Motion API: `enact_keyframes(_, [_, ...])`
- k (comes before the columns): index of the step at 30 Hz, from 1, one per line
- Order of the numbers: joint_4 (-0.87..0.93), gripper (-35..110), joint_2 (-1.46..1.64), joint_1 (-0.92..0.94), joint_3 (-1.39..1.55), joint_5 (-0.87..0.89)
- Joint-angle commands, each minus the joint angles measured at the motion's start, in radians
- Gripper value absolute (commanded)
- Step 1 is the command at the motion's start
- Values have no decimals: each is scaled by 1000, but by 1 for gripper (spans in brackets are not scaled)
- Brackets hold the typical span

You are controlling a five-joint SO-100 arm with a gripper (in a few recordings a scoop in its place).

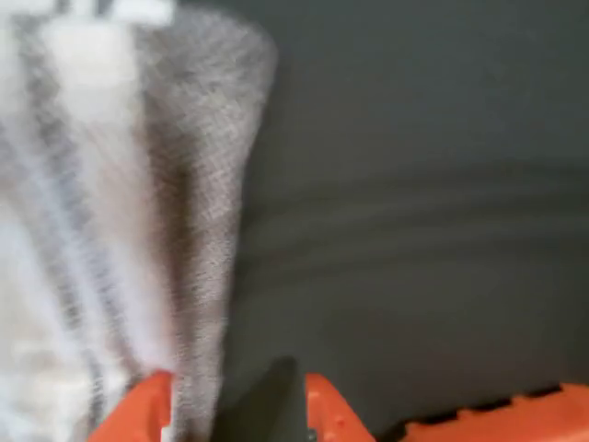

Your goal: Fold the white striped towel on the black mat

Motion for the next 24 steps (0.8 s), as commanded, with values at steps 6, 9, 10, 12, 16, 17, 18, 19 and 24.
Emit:
enact_keyframes(6, [-114, 20, -9, -55, 41, 40])
enact_keyframes(9, [-133, 22, -11, -72, 35, 60])
enact_keyframes(10, [-146, 22, -11, -78, 37, 64])
enact_keyframes(12, [-176, 21, -12, -97, 40, 77])
enact_keyframes(16, [-196, 20, -12, -106, 46, 86])
enact_keyframes(17, [-202, 18, -14, -106, 52, 86])
enact_keyframes(18, [-209, 17, -14, -106, 60, 83])
enact_keyframes(19, [-212, 17, -14, -106, 64, 80])
enact_keyframes(24, [-222, 12, -11, -97, 80, 72])
